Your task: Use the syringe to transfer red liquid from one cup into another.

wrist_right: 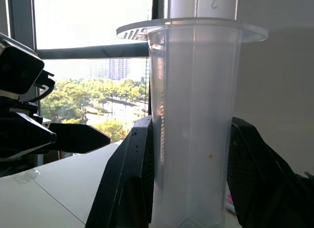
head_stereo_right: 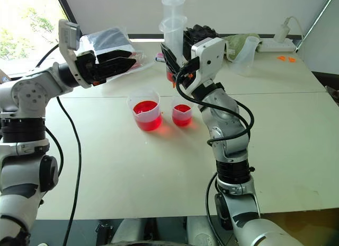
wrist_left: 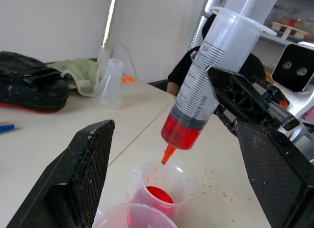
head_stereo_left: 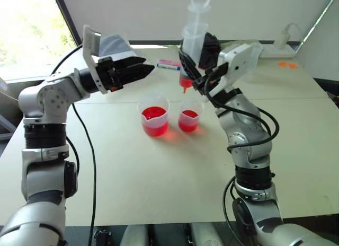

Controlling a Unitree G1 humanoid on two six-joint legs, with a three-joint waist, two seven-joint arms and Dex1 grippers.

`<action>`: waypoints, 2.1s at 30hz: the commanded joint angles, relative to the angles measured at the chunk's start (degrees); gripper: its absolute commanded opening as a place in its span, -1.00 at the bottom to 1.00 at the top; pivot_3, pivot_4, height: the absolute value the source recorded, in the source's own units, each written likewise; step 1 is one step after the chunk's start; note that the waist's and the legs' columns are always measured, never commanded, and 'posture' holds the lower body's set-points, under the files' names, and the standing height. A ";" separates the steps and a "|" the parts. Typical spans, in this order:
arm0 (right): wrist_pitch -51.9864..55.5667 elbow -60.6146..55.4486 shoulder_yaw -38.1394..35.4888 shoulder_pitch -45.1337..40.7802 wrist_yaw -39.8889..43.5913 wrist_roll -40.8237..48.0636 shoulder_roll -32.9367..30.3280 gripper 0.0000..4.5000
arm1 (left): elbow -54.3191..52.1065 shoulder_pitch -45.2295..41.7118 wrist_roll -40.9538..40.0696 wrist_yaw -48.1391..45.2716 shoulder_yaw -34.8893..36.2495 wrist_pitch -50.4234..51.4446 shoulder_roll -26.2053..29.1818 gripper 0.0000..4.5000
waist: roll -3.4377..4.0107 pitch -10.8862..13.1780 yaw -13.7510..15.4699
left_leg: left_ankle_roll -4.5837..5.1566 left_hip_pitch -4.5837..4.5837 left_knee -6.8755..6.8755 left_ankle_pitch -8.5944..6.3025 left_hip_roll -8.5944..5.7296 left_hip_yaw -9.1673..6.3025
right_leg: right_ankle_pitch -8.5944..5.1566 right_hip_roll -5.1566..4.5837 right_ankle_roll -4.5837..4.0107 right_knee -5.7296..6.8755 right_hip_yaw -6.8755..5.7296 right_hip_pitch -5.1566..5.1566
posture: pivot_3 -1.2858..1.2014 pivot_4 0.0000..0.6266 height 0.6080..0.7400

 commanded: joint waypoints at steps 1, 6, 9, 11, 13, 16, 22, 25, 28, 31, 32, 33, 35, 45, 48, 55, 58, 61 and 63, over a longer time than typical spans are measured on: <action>-0.59 -2.95 -1.22 1.65 -0.97 0.12 -0.95 -0.39 | 1.00 -2.59 1.15 -1.65 -0.90 -2.61 -0.24 0.81 | 0.00 0.00 0.03 | 0.00 0.00 0.00 0.00 0.00 0.00 | 0.00 0.00 0.00 0.00 0.00 0.00 | 0.03 -0.52 0.56; -1.94 -2.11 -0.73 5.48 -1.47 -0.62 -1.38 -0.39 | 2.67 -4.23 1.68 -2.79 -1.75 -3.20 -1.35 0.81 | 0.00 0.00 0.09 | 0.00 -0.01 0.01 0.00 -0.02 0.02 | 0.00 -0.01 0.00 -0.05 0.03 0.03 | 0.03 -0.52 0.56; -2.35 -1.93 -0.18 7.22 -1.53 -1.09 -1.37 -0.39 | 3.13 -4.86 2.13 -3.19 -2.11 -3.56 -1.81 0.81 | 0.00 0.00 0.05 | 0.00 0.00 -0.01 0.00 -0.01 0.02 | 0.00 0.01 0.00 -0.05 0.02 0.02 | 0.03 -0.52 0.56; -2.57 -1.96 0.04 8.05 -1.56 -1.24 -1.34 -0.39 | 3.59 -5.66 2.52 -3.89 -2.32 -4.32 -2.32 0.81 | 0.00 0.00 0.05 | 0.00 0.00 -0.01 0.00 0.00 0.02 | 0.00 0.01 0.00 -0.05 0.03 0.02 | 0.03 -0.52 0.56; -2.61 -2.03 0.18 8.29 -1.72 -1.30 -1.32 -0.39 | 4.78 -7.05 2.88 -4.09 -2.31 -4.81 -2.93 0.81 | 0.00 0.00 0.05 | 0.00 0.00 0.00 0.00 0.00 0.02 | 0.00 0.01 0.00 -0.05 0.03 0.02 | 0.03 -0.52 0.56; -2.62 -2.09 0.39 8.42 -1.92 -1.30 -1.25 -0.39 | 7.06 -9.85 3.32 -4.85 -2.43 -5.47 -4.11 0.81 | 0.00 0.00 0.23 | 0.00 0.00 0.01 0.00 -0.01 0.01 | 0.00 0.01 0.00 -0.05 0.02 0.04 | 0.03 -0.52 0.56; -2.97 -2.04 1.40 8.98 -2.16 -1.69 -1.05 -0.39 | 16.25 -18.42 6.31 -7.18 -3.95 -10.42 -8.87 0.81 | 0.00 0.00 0.34 | 0.00 -0.01 0.01 0.00 -0.03 0.01 | 0.00 0.00 0.00 -0.08 0.01 0.05 | 0.03 -0.52 0.56; -3.23 -2.01 1.74 9.28 -2.28 -1.99 -1.04 -0.39 | 22.82 -23.27 8.74 -9.02 -5.04 -14.85 -11.98 0.81 | 0.00 0.00 0.30 | 0.00 -0.01 0.00 0.00 -0.03 0.03 | 0.00 0.01 0.00 -0.10 0.01 0.05 | 0.03 -0.52 0.56; -3.39 -2.15 1.96 9.64 -2.49 -2.33 -0.95 -0.39 | 27.77 -26.66 9.78 -10.77 -4.88 -17.15 -14.10 0.81 | 0.00 0.00 0.18 | 0.01 -0.01 -0.02 0.00 -0.03 0.04 | 0.00 0.01 0.00 -0.11 0.02 0.05 | 0.03 -0.52 0.56; -3.47 -2.40 2.19 9.92 -2.67 -2.56 -0.82 -0.39 | 31.49 -28.65 11.16 -12.03 -5.04 -19.05 -15.31 0.81 | 0.00 0.00 0.09 | 0.01 0.00 -0.03 0.00 -0.02 0.05 | 0.00 0.02 0.00 -0.12 0.03 0.04 | 0.03 -0.52 0.56; -3.48 -2.46 2.23 9.98 -2.71 -2.62 -0.76 -0.39 | 32.45 -29.04 11.72 -12.43 -5.19 -19.71 -15.66 0.81 | 0.00 0.00 0.08 | 0.01 0.00 -0.04 0.00 -0.02 0.06 | 0.00 0.02 0.00 -0.13 0.04 0.03 | 0.03 -0.52 0.56; -3.50 -2.50 2.28 10.03 -2.78 -2.71 -0.70 -0.39 | 33.28 -29.35 12.28 -12.72 -5.32 -20.25 -15.96 0.81 | 0.00 0.00 0.10 | 0.00 0.00 -0.06 0.00 -0.02 0.06 | 0.00 0.02 0.00 -0.12 0.04 0.02 | 0.03 -0.52 0.56; -3.52 -2.59 2.34 10.08 -2.94 -2.83 -0.61 -0.39 | 34.94 -30.02 13.27 -12.79 -5.31 -21.11 -16.55 0.81 | 0.00 0.00 0.11 | 0.00 0.00 -0.06 0.00 -0.01 0.06 | 0.00 0.03 0.00 -0.12 0.04 0.02 | 0.03 -0.52 0.56; -3.72 -2.47 2.63 9.88 -2.87 -3.06 -0.35 -0.39 | 38.32 -31.89 15.22 -13.28 -3.92 -22.98 -18.22 0.33 | 0.00 0.00 0.31 | 0.01 -0.01 -0.04 0.00 -0.02 0.06 | 0.00 0.01 0.00 -0.12 0.05 0.02 | 0.03 -0.52 0.56; -3.81 -2.37 2.75 9.94 -2.79 -3.12 -0.27 -0.39 | 38.32 -32.10 15.16 -13.31 -3.68 -22.95 -18.56 -0.20 | 0.00 0.00 0.27 | 0.01 -0.01 -0.04 0.00 -0.02 0.06 | 0.00 0.01 0.00 -0.12 0.05 0.02 | 0.03 -0.52 0.56; -3.94 -2.23 2.87 10.00 -2.86 -3.21 -0.20 -0.39 | 37.63 -31.53 15.80 -13.71 -4.13 -22.76 -19.06 -0.99 | 0.00 0.00 0.20 | 0.01 -0.01 -0.05 0.00 -0.02 0.06 | 0.00 0.01 0.00 -0.12 0.05 0.02 | 0.03 -0.52 0.56; -4.06 -2.18 2.84 9.94 -2.94 -3.26 -0.18 -0.39 | 36.85 -30.80 17.14 -14.50 -5.52 -23.08 -19.03 -0.99 | 0.00 0.00 0.23 | 0.01 -0.01 -0.04 0.00 -0.02 0.06 | 0.00 0.01 0.00 -0.12 0.05 0.02 | 0.03 -0.52 0.56; -4.33 -2.02 2.75 9.79 -2.94 -3.36 -0.28 -0.39 | 36.41 -30.40 17.46 -14.86 -5.65 -22.65 -19.13 -0.99 | 0.00 0.00 0.22 | 0.01 -0.01 -0.04 0.00 -0.02 0.06 | 0.00 0.01 0.00 -0.12 0.05 0.02 | 0.03 -0.52 0.56; -4.50 -1.88 2.70 9.61 -2.92 -3.43 -0.35 -0.39 | 35.75 -29.92 17.61 -15.45 -6.00 -22.12 -19.07 -0.99 | 0.00 0.00 0.20 | 0.01 -0.01 -0.04 0.00 -0.02 0.06 | 0.00 0.01 0.00 -0.12 0.05 0.02 | 0.03 -0.52 0.56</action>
